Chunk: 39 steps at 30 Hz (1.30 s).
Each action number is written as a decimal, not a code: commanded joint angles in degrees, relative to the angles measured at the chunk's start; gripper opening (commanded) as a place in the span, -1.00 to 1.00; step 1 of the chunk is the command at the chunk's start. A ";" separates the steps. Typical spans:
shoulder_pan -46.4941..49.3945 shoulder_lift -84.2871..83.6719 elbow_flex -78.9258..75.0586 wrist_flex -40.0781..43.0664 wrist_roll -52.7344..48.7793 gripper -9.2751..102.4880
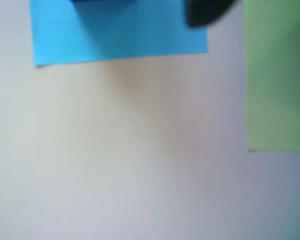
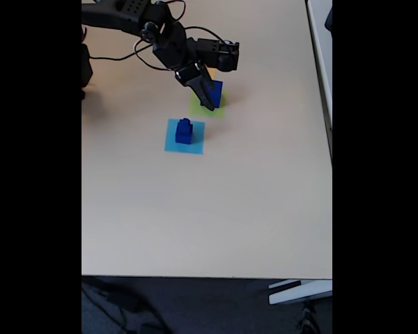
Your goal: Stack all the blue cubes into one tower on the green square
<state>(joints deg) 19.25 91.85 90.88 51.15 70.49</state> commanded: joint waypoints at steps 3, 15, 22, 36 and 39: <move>2.37 4.83 0.79 2.11 -1.85 -0.32; 4.92 2.46 3.78 2.46 -3.43 -0.39; 4.57 1.41 4.39 2.29 -2.99 -0.39; 5.89 -0.09 8.96 -0.53 -4.13 -0.39; 6.15 -0.70 9.49 -1.32 -4.22 -0.39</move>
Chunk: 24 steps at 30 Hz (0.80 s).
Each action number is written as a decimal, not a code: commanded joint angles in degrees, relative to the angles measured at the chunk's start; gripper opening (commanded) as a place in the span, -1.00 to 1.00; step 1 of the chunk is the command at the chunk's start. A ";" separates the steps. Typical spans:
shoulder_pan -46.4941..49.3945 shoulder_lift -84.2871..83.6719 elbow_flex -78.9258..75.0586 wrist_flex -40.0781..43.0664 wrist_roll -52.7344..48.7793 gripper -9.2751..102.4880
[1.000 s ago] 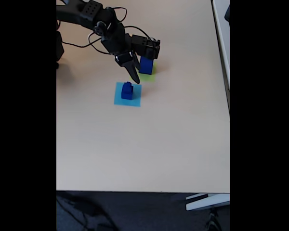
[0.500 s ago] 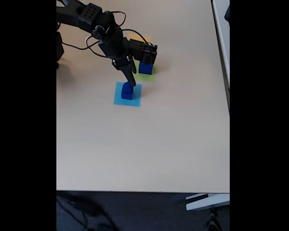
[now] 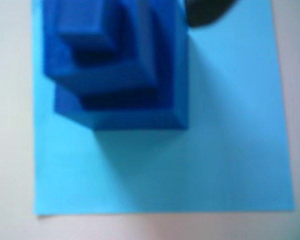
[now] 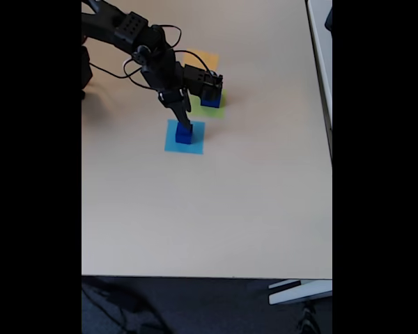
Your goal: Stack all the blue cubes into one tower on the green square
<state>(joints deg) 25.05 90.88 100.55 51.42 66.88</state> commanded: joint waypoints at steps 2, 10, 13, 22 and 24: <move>0.44 -0.26 0.09 -1.85 -0.70 -0.39; 0.44 -0.53 0.18 -1.85 -0.97 -0.40; 0.44 -0.53 0.18 -1.85 -0.97 -0.40; 0.44 -0.35 0.26 -1.85 -0.88 -0.47; 0.44 -0.35 0.26 -1.85 -0.79 -0.47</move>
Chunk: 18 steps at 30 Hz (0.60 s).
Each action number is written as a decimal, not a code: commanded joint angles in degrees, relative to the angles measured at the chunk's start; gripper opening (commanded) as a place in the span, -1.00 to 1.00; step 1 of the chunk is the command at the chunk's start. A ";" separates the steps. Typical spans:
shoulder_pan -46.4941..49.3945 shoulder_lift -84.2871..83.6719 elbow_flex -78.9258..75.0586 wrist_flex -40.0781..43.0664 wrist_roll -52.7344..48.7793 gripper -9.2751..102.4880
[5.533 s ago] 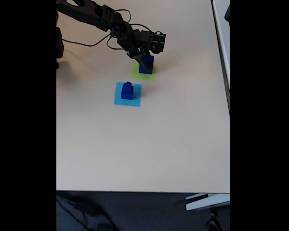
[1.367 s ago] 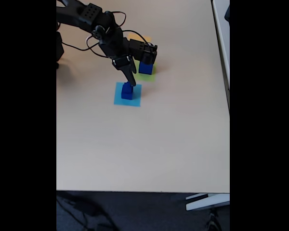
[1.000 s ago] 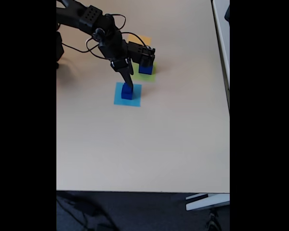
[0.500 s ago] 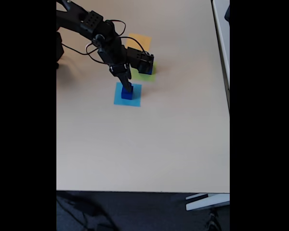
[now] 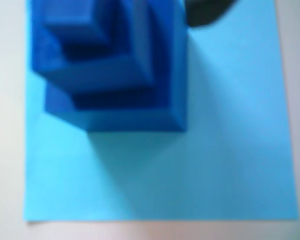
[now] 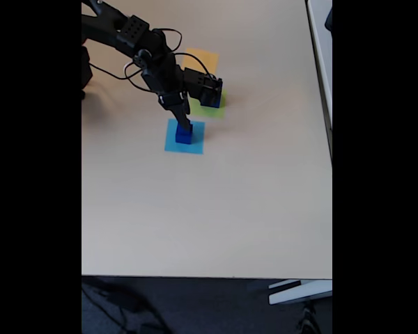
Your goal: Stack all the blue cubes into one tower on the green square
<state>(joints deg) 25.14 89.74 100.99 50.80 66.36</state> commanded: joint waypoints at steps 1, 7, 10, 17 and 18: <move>0.35 0.79 -0.18 -1.23 -0.35 -0.47; 0.44 0.79 0.00 -1.14 -0.35 -0.50; 0.62 0.70 0.18 -1.05 -0.35 -0.50; 1.05 0.35 0.26 -1.05 -0.62 -0.51; 1.05 0.35 0.26 -1.05 -0.62 -0.52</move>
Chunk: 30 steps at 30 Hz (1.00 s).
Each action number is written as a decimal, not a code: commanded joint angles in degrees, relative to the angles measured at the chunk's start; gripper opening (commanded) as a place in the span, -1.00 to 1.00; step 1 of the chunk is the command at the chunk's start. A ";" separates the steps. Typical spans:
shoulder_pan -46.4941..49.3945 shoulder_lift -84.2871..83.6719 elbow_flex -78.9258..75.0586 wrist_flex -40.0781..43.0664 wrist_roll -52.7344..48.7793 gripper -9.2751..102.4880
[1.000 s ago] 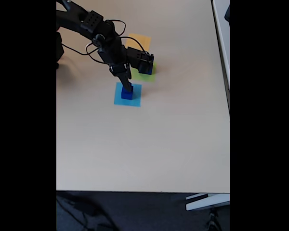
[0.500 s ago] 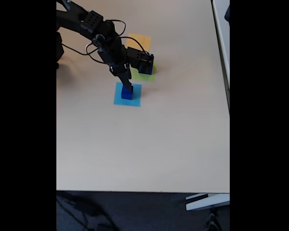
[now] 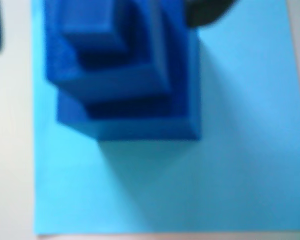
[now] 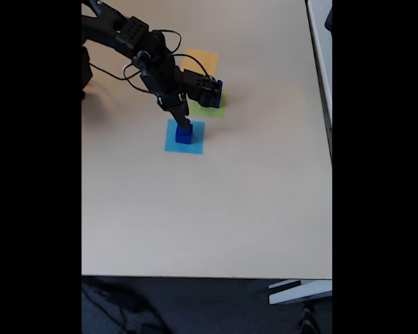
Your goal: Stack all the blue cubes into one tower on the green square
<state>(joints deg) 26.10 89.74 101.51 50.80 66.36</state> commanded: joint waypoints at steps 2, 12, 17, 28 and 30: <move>0.18 0.35 -0.26 -1.05 -0.70 -0.58; 0.18 0.26 0.00 -1.05 -0.53 -0.62; 0.09 0.26 0.00 -1.05 -0.26 -0.65; 0.09 0.26 0.09 -1.05 0.00 -0.81; 0.09 0.26 0.18 -1.05 0.09 -0.82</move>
<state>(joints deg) 26.02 89.56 101.87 50.80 66.01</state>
